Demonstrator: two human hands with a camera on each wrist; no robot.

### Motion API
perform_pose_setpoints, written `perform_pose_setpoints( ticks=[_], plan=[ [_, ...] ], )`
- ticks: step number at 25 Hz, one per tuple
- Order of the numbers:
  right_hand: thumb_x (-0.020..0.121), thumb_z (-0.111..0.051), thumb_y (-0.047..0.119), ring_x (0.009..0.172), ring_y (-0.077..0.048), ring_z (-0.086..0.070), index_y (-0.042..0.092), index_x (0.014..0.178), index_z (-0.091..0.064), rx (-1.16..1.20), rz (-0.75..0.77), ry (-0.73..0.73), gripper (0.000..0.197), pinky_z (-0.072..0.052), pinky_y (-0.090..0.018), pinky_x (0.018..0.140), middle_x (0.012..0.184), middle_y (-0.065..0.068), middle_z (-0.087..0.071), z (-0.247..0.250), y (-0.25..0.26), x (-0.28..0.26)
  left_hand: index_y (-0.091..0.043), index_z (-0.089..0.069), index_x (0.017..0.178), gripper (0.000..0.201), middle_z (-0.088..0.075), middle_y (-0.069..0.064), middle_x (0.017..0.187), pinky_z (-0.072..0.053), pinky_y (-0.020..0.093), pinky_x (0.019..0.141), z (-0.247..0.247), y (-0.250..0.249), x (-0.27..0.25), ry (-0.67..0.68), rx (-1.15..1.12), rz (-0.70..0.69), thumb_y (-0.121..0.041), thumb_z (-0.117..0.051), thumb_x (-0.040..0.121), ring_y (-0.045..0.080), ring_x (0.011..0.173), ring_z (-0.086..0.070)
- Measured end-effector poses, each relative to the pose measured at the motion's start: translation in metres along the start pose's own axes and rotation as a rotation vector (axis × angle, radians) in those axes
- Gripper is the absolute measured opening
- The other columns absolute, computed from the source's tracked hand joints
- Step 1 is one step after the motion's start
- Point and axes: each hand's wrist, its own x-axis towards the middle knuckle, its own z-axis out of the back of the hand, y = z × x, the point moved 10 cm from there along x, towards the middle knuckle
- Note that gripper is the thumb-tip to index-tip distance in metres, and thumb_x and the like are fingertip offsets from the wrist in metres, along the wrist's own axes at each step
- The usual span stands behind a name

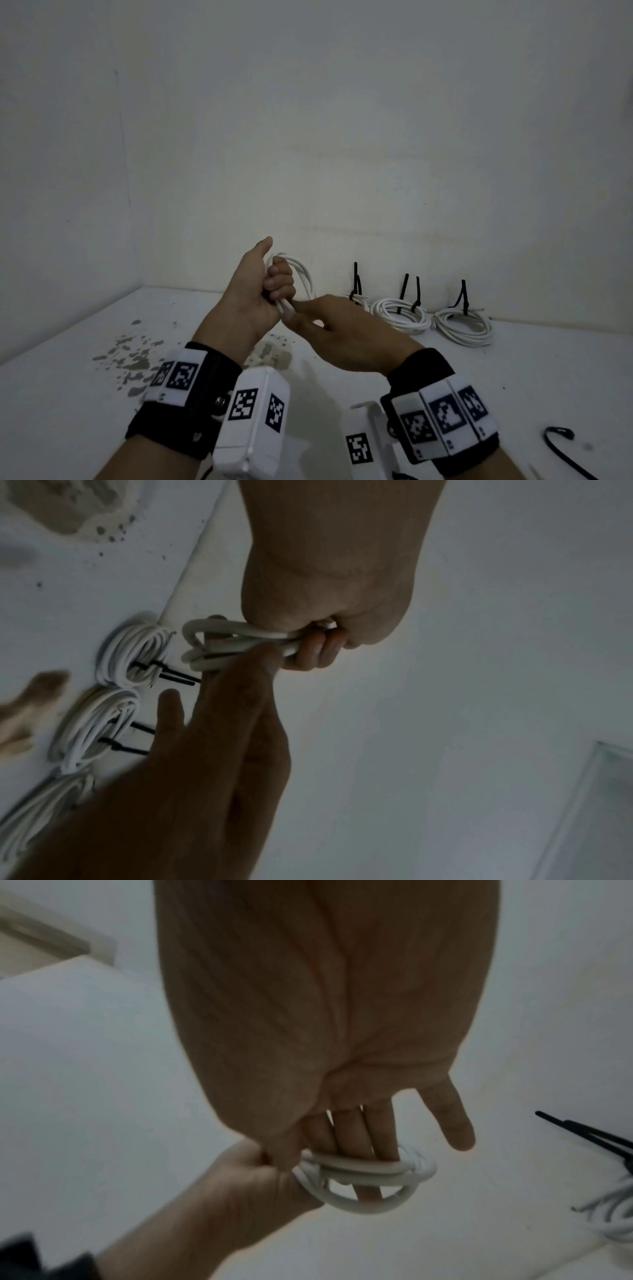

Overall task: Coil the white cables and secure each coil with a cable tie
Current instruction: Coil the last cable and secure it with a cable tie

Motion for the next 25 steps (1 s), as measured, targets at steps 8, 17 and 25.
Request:
perform_pose_setpoints(
  ticks=[8, 17, 25],
  plan=[
    [0.105, -0.035, 0.032, 0.065, -0.02, -0.057, 0.015, 0.085, -0.054, -0.032, 0.001, -0.351, 0.032, -0.047, -0.041, 0.061, 0.074, -0.002, -0.063, 0.008, -0.009, 0.01, -0.013, -0.055, 0.082, 0.036, -0.067, 0.006, 0.075, -0.049, 0.035, 0.079, -0.003, -0.009, -0.003, 0.001, 0.326, -0.126, -0.043, -0.044, 0.099, 0.022, 0.077, -0.066],
    [0.101, -0.033, 0.026, 0.072, -0.017, -0.055, 0.01, 0.099, -0.064, 0.005, -0.015, -0.727, 0.035, -0.031, -0.014, 0.058, 0.084, -0.006, -0.067, 0.032, -0.022, -0.004, -0.002, -0.065, 0.116, 0.062, -0.072, 0.007, 0.117, -0.047, 0.034, 0.102, -0.04, 0.032, -0.011, 0.247, 0.501, -0.175, -0.052, -0.035, 0.099, 0.019, 0.115, -0.065],
    [0.101, -0.041, 0.011, 0.085, -0.014, -0.05, 0.017, 0.124, -0.054, 0.018, 0.145, -0.501, 0.027, -0.043, -0.024, 0.072, 0.095, 0.0, -0.056, 0.004, 0.006, 0.002, -0.017, -0.051, 0.066, 0.044, -0.073, 0.008, 0.087, -0.046, 0.04, 0.099, -0.022, -0.001, -0.004, 0.189, 0.049, -0.178, -0.037, -0.038, 0.103, 0.018, 0.096, -0.069]
  ],
)
